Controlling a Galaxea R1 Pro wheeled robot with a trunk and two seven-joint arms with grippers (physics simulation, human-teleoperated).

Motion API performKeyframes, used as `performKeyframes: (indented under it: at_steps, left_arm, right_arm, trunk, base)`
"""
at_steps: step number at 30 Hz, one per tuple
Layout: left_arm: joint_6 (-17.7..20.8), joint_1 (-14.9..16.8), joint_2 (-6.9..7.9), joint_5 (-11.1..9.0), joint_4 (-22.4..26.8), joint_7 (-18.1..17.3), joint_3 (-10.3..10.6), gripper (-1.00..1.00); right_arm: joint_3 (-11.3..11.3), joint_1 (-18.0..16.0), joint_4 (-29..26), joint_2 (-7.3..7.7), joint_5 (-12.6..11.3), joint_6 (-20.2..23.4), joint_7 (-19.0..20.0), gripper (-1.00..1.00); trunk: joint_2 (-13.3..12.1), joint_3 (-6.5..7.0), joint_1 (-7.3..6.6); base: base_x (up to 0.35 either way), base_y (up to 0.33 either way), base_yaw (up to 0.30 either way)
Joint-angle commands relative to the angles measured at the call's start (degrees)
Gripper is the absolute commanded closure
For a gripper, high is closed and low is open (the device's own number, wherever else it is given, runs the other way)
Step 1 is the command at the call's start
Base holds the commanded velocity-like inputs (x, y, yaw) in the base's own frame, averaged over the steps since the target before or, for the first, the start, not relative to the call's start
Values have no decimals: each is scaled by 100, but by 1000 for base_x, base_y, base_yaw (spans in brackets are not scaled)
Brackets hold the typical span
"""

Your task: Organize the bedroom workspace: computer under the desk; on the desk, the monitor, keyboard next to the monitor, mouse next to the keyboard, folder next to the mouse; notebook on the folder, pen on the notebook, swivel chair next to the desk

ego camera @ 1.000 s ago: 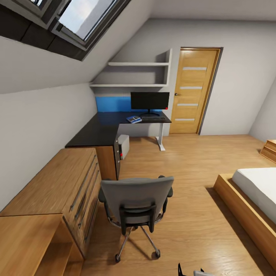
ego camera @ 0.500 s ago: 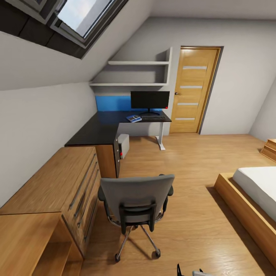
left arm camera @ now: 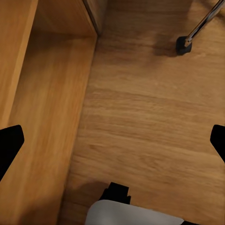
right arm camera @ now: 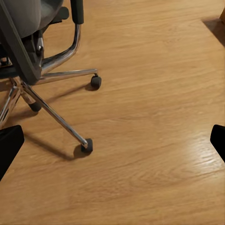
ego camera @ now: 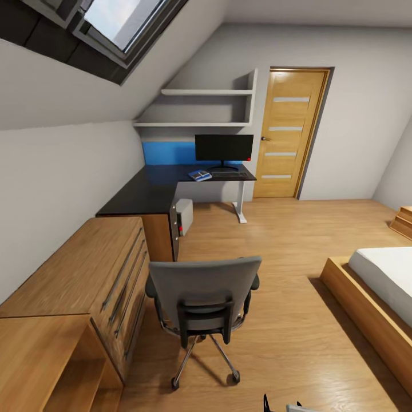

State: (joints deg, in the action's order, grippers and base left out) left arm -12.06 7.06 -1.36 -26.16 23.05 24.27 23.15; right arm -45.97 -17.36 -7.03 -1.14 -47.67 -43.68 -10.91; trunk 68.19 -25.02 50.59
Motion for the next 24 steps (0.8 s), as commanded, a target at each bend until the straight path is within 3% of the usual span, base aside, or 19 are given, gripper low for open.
performKeyframes:
  at_steps: [1, 24]
  left_arm:
    - [-28, 5, 4, -56, -2, 34, 49, -100]
    - [-15, 5, 0, -64, -46, 27, 49, -100]
  right_arm:
    - [-50, -4, 3, -3, -6, -9, -51, -100]
    - [-46, -4, 10, 0, -6, -9, -51, -100]
  trunk:
    - [45, -24, 23]
    - [968, -437, 528]
  base:
    - [0, 0, 0]
    - [0, 0, 0]
